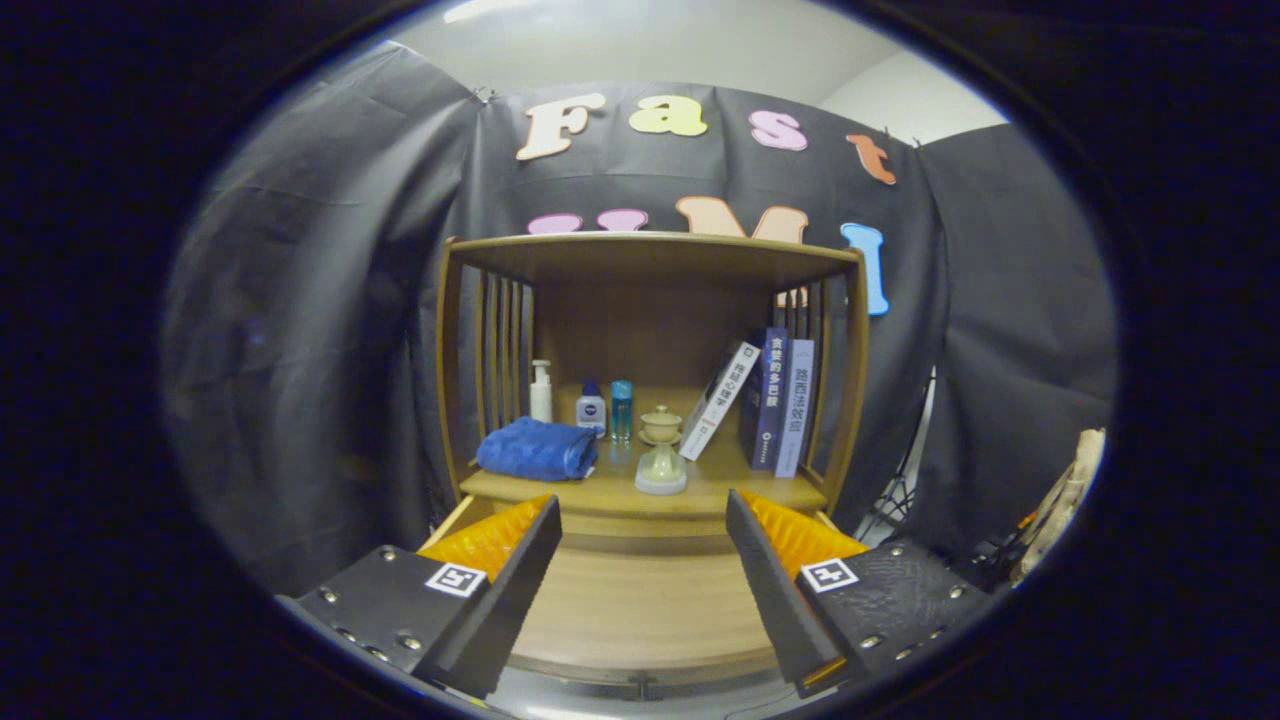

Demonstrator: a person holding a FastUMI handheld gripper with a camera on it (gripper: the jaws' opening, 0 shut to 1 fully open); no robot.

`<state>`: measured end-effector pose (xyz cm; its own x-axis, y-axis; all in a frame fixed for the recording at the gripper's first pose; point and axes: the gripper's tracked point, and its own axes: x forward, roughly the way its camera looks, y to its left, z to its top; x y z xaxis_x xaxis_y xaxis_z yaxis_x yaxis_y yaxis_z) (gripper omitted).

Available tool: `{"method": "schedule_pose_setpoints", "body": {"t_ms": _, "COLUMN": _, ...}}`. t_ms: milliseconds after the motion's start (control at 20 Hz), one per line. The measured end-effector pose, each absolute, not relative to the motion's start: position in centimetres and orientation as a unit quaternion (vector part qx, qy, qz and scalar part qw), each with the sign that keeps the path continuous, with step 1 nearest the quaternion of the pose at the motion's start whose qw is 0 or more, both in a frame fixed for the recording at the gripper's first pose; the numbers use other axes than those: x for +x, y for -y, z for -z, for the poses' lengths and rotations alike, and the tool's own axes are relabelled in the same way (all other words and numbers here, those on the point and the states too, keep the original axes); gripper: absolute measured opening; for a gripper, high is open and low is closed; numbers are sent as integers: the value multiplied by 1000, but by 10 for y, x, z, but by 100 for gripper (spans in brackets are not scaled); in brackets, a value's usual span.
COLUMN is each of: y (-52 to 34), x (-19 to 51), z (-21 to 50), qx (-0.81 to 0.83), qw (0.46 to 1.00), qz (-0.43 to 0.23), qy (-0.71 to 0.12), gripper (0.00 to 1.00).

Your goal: Pull open the drawer, take out the items inside it, and place them on the countertop above the cabinet.

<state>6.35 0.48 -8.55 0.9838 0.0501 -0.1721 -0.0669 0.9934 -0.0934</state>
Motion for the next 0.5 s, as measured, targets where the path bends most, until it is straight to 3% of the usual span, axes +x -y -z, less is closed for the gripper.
{"method": "schedule_pose_setpoints", "body": {"t_ms": 500, "y": 21, "x": 12, "z": 221, "qx": -2, "qw": 990, "qz": 3, "qy": -142, "gripper": 99}}
